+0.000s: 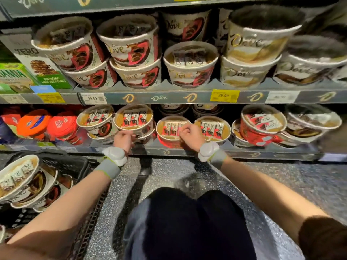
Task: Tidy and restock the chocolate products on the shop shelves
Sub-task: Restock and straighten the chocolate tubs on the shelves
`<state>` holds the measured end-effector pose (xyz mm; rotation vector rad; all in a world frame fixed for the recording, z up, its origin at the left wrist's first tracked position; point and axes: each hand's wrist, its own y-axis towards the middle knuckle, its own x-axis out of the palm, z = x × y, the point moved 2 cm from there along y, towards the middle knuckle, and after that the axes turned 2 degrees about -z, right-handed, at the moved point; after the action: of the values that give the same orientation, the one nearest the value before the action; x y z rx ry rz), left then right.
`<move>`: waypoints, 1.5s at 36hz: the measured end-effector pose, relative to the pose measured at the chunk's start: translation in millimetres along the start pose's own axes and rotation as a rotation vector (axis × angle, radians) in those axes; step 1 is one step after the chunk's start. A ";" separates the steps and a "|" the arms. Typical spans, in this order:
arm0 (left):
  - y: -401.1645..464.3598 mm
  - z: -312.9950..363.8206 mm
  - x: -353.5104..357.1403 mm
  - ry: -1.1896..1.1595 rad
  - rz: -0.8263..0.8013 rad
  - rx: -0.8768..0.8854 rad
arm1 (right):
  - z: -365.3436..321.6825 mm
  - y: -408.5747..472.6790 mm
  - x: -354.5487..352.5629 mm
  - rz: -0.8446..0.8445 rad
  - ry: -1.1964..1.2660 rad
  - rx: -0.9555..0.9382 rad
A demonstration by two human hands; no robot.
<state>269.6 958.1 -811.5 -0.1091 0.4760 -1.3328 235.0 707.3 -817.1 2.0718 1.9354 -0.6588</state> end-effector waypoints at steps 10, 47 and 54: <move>-43.6 15.7 125.6 0.237 -0.302 0.109 | 91.5 -74.7 -84.4 0.189 0.157 0.160; -114.2 53.4 152.3 0.255 -0.407 0.161 | 111.4 -104.4 -183.5 0.533 0.568 0.428; -107.4 52.4 134.2 0.232 -0.425 0.246 | 77.7 -104.6 -159.2 0.244 0.874 0.452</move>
<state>213.7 794.1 -763.8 0.1591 0.4963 -1.8226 114.8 541.7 -796.0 3.2092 1.9484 -0.1182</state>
